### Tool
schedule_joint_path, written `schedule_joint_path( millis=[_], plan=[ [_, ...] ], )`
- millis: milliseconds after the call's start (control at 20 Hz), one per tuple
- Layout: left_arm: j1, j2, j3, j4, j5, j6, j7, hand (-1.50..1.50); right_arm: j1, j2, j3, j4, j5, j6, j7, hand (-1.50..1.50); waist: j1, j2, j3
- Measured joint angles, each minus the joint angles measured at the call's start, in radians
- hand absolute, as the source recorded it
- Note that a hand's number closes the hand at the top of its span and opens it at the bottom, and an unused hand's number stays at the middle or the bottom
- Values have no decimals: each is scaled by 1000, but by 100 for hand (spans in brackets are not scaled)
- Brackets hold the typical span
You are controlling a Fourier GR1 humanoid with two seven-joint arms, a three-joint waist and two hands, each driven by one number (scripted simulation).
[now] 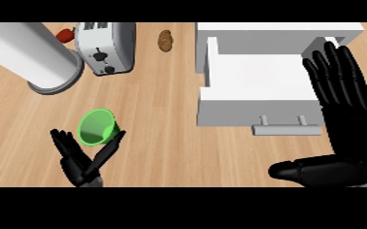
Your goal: Pick up the cup, place it into the drawer and close the drawer
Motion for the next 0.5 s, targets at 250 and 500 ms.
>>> schedule_joint_path(
  millis=[250, 500],
  plan=[
    [-54, -1, 28, 73, 23, -44, -36, -150, 3, -10, -18, -21, -28, 8, 21, -150, -1, 0, 0],
    [-88, -6, 63, 129, 33, -95, -62, -150, -16, 2, 0, 1, -2, -5, 10, -150, 0, 0, 0]
  ],
)
